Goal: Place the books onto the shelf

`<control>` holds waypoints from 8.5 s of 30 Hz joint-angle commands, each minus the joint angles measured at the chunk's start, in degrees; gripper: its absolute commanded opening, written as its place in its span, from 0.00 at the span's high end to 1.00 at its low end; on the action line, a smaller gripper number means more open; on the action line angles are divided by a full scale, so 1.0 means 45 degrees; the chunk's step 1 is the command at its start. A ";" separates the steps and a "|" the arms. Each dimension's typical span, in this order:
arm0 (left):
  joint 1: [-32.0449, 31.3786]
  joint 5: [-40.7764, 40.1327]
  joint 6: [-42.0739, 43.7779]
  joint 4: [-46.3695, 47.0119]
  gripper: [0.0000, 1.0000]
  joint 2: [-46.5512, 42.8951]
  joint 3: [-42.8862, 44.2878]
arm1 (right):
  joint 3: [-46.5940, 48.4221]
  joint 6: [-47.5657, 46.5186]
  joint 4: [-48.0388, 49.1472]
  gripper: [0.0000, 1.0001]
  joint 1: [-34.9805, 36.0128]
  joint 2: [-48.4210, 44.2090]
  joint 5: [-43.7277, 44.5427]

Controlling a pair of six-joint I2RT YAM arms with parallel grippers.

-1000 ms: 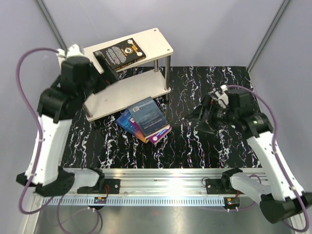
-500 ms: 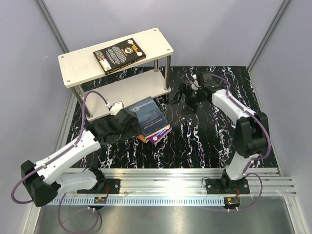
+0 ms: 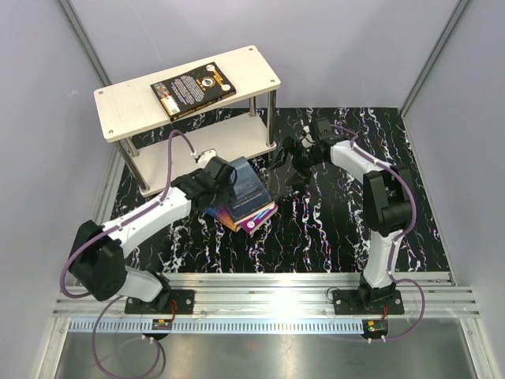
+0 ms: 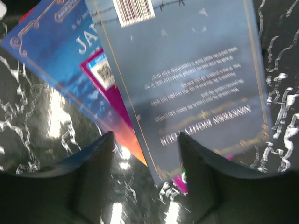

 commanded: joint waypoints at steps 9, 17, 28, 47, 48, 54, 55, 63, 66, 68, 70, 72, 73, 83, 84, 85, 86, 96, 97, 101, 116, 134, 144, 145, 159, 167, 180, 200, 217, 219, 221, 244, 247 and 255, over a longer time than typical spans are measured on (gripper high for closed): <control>0.1010 0.0979 0.2692 0.2185 0.50 0.1404 0.0630 | 0.1648 0.0685 0.0473 0.02 0.0038 0.1189 -0.0354; 0.1499 0.0883 0.3455 0.2285 0.52 0.2087 0.0357 | 0.1395 0.2093 0.2076 0.02 0.0057 0.1912 -0.0666; 0.1519 0.1936 0.3533 0.2986 0.51 0.2790 0.0687 | 0.1318 0.2834 0.3033 0.02 0.0057 0.2537 -0.0998; 0.0621 0.3676 0.3436 0.3007 0.57 0.4589 0.2622 | -0.0246 0.3952 0.4559 0.61 0.0292 0.1952 -0.1467; 0.0582 0.3657 0.3436 0.2968 0.57 0.4588 0.2641 | -0.0265 0.3737 0.4326 0.66 0.0292 0.1758 -0.1467; 0.0406 0.3890 0.3513 0.2460 0.56 0.3713 0.2603 | 0.0008 0.1413 0.1962 1.00 0.0272 0.0724 -0.1154; 0.0406 0.4026 0.3611 0.2247 0.53 0.3555 0.2602 | -0.0031 0.1178 0.1689 1.00 0.0291 0.0508 -0.1193; 0.0445 0.4183 0.4314 0.0645 0.16 0.1329 0.3031 | -0.0673 -0.0522 0.0476 1.00 0.0292 -0.2320 -0.1798; 0.0581 0.4904 0.4665 0.0195 0.06 0.0391 0.3499 | -0.1298 -0.0776 0.0242 1.00 0.0292 -0.3745 -0.2188; 0.0796 0.5471 0.5133 -0.0117 0.06 -0.0328 0.3870 | -0.1980 -0.0797 0.0144 1.00 0.0292 -0.4877 -0.2442; 0.1087 0.6268 0.5794 -0.0235 0.05 -0.0761 0.3989 | -0.2645 -0.0525 0.0298 1.00 0.0292 -0.5720 -0.2521; 0.1361 0.6876 0.6207 0.0075 0.03 -0.1403 0.3699 | -0.3715 0.0119 0.0553 1.00 0.0292 -0.6927 -0.2929; 0.1653 0.7788 0.6461 0.0193 0.02 -0.1582 0.3580 | -0.4051 0.0315 0.0863 1.00 0.0292 -0.7322 -0.3067; 0.2516 1.4551 0.5839 0.2928 0.04 -0.2015 0.2368 | -0.4546 0.1879 0.1511 1.00 0.0292 -1.0723 -0.5215; 0.2419 1.4845 0.5742 0.2948 0.05 -0.1839 0.2368 | -0.4408 0.1937 0.1491 1.00 0.0292 -1.0782 -0.5275; 0.2302 1.5118 0.5741 0.2929 0.07 -0.1644 0.2368 | -0.4290 0.2189 0.1627 1.00 0.0292 -1.0841 -0.5334; 0.2165 1.5218 0.5741 0.2909 0.07 -0.1603 0.2349 | -0.4192 0.2366 0.1802 1.00 0.0311 -1.0919 -0.5412; 0.1460 1.6351 0.4533 0.4058 0.31 -0.1914 0.1316 | -0.4836 0.3891 0.3406 1.00 0.0311 -1.1545 -0.5725; 0.1461 1.6506 0.4336 0.4274 0.36 -0.1993 0.1197 | -0.4875 0.3775 0.3347 1.00 0.0311 -1.1583 -0.5725; 0.1441 1.6625 0.3573 0.5116 0.73 -0.2345 0.0961 | -0.5187 0.3540 0.3171 1.00 0.0292 -1.1584 -0.5667; 0.1441 1.1080 0.4998 0.1251 1.00 -0.2854 0.4981 | -0.2435 0.0631 -0.2781 0.00 0.0272 -1.1309 -0.0033; 0.7549 0.9107 0.2091 0.2456 1.00 -0.0022 1.1880 | -0.3546 0.1058 -0.6673 0.00 0.0272 -1.4628 0.5527; 0.9546 0.8969 -0.1034 0.4978 1.00 0.0232 0.9677 | -0.3957 0.1020 -0.7142 0.00 0.0272 -1.5216 0.5662; 0.9547 0.8872 -0.1095 0.5076 1.00 0.0272 0.9518 | -0.4034 0.1058 -0.7122 0.00 0.0272 -1.5178 0.5662; 0.9644 0.7525 0.0016 0.4454 1.00 -0.0256 0.7133 | -0.4328 0.1078 -0.6498 0.00 0.0291 -1.4807 0.5272; 0.9625 0.6235 0.0817 0.2929 1.00 -0.0002 0.8012 | -0.4621 0.1176 -0.6166 0.00 0.0253 -1.4670 0.4959; 0.9176 0.2137 0.2850 -0.4528 0.01 0.2694 1.4768 | -0.4797 0.1098 -0.5950 0.00 0.0253 -1.4299 0.4685; 0.4821 0.1756 0.2634 -0.3013 0.25 -0.6716 0.1222 | -0.6216 0.1503 -0.1677 0.00 0.0272 -0.8675 0.0448; 0.5267 0.6077 0.7342 0.3337 0.03 0.0307 0.0843 | -1.3117 0.8675 1.2422 0.00 0.0350 -0.7367 0.0427; 0.5425 0.6468 0.7381 0.3591 0.03 0.1498 0.1195 | -1.3020 0.8968 1.2953 0.00 0.0370 -0.6667 0.0544; 0.5601 0.6799 0.7420 0.3670 0.04 0.2395 0.1585 | -1.2923 0.9455 1.4026 0.00 0.0467 -0.6060 0.0564; 0.3144 0.7933 0.5568 0.5036 0.05 0.2264 -0.1145 | -1.0795 1.1000 1.7194 0.00 0.3124 -0.1780 0.1678; 0.2225 0.7875 0.5040 0.5096 0.05 0.2148 -0.1245 | -1.0695 1.0904 1.7175 0.04 0.3124 -0.1857 0.1658; 0.1343 0.7583 0.3905 0.4980 0.05 0.1133 -0.1733 | -1.0911 0.8797 1.3550 0.80 0.2734 -0.4876 0.1892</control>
